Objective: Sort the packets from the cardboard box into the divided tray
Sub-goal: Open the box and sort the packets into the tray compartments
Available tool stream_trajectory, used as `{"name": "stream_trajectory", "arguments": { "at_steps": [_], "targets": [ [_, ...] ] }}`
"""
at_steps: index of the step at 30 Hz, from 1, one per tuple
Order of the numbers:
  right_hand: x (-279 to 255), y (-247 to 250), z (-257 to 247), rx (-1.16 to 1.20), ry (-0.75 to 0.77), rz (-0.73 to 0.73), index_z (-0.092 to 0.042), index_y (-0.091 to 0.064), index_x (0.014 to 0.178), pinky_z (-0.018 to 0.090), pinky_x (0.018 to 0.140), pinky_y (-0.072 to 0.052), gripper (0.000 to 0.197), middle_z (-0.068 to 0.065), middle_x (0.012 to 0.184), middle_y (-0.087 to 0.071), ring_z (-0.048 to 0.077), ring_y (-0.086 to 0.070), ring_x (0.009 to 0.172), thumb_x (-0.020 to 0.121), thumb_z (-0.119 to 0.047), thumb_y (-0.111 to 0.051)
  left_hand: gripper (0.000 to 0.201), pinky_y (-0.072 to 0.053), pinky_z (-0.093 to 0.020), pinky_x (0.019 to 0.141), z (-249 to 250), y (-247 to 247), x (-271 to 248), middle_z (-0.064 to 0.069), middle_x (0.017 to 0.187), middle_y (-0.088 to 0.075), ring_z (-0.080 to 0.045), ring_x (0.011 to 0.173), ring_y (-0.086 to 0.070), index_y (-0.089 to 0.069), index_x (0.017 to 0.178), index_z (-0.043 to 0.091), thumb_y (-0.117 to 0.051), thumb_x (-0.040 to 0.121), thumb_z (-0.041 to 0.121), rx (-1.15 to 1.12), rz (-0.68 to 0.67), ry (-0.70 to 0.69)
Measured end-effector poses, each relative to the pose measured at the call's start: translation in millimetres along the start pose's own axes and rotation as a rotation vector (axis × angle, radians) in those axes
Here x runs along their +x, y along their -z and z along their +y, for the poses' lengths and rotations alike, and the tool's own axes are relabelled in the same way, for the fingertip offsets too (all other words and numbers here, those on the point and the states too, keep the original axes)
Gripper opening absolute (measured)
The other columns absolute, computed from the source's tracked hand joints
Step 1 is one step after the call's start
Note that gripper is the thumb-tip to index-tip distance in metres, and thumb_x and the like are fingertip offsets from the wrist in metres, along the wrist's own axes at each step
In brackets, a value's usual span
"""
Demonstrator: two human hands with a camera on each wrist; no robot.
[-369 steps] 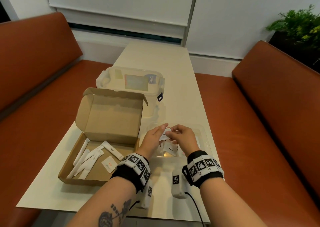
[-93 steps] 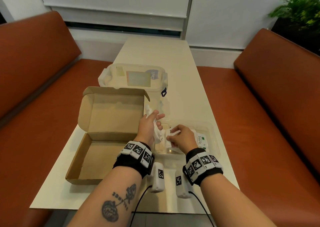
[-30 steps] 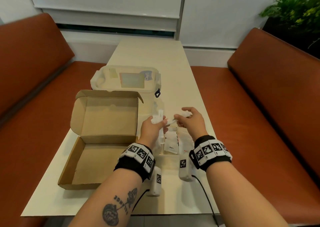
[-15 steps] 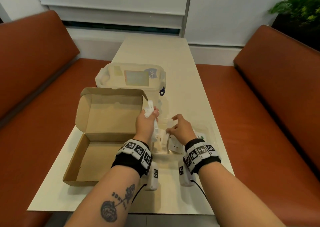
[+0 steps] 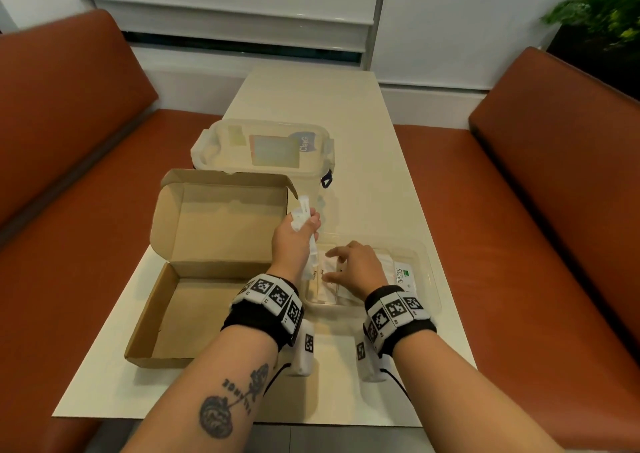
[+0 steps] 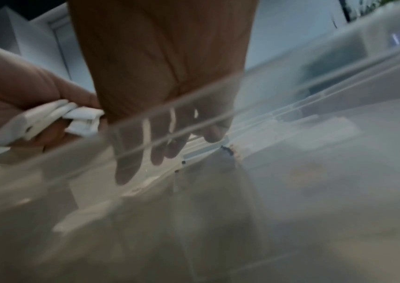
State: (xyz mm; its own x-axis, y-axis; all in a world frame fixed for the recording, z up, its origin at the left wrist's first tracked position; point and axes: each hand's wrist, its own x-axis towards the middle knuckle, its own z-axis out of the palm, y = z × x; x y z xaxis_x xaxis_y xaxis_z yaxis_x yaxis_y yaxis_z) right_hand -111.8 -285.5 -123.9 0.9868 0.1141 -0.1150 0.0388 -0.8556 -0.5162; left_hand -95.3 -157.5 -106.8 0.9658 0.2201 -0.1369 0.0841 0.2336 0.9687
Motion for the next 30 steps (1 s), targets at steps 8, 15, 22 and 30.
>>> {"name": "stream_trajectory", "arguments": {
  "at_steps": [8, 15, 22, 30],
  "targets": [
    [-1.2, -5.5, -0.9, -0.174, 0.025, -0.073, -0.027, -0.062, 0.121, 0.029, 0.095, -0.034, 0.053, 0.004, 0.121, -0.05, 0.024, -0.039, 0.115, 0.073, -0.047, -0.073, 0.014, -0.051, -0.024, 0.082, 2.7, -4.0, 1.3, -0.005, 0.096, -0.068, -0.016, 0.097, -0.065, -0.063, 0.104, 0.01, -0.061, 0.09, 0.009, -0.108, -0.028, 0.06],
    [-3.2, 11.8, -15.2, 0.444, -0.054, 0.185, -0.012, -0.068, 0.093, 0.03, 0.077, -0.047, 0.02, 0.001, 0.084, -0.068, 0.016, -0.061, 0.08, 0.093, -0.024, -0.052, 0.016, -0.051, -0.027, 0.085, 4.5, -4.0, -5.7, -0.011, 0.11, -0.066, -0.02, 0.104, -0.062, -0.063, 0.106, 0.008, -0.056, 0.092, 0.008, -0.162, -0.147, 0.137],
    [-10.4, 18.9, -27.6, 0.738, -0.019, 0.088, -0.018, -0.064, 0.078, 0.014, 0.056, -0.047, 0.01, -0.006, 0.07, -0.063, 0.005, -0.058, 0.061, 0.079, -0.014, -0.073, 0.021, -0.054, -0.033, 0.073, 2.4, -2.9, -12.5, -0.013, 0.107, -0.067, -0.025, 0.091, -0.067, -0.062, 0.108, 0.009, -0.045, 0.099, 0.019, -0.208, -0.22, 0.264],
    [-13.0, 23.1, -15.5, 0.892, -0.191, 0.184, -0.008, -0.06, 0.077, 0.026, 0.053, -0.057, 0.011, 0.012, 0.075, -0.067, 0.015, -0.064, 0.055, 0.085, -0.009, -0.066, 0.011, -0.057, -0.03, 0.054, 5.1, -2.2, -20.2, -0.008, 0.07, -0.072, -0.019, 0.062, -0.07, -0.053, 0.101, 0.002, -0.044, 0.098, 0.007, -0.315, -0.161, 0.342]
  ]
}}
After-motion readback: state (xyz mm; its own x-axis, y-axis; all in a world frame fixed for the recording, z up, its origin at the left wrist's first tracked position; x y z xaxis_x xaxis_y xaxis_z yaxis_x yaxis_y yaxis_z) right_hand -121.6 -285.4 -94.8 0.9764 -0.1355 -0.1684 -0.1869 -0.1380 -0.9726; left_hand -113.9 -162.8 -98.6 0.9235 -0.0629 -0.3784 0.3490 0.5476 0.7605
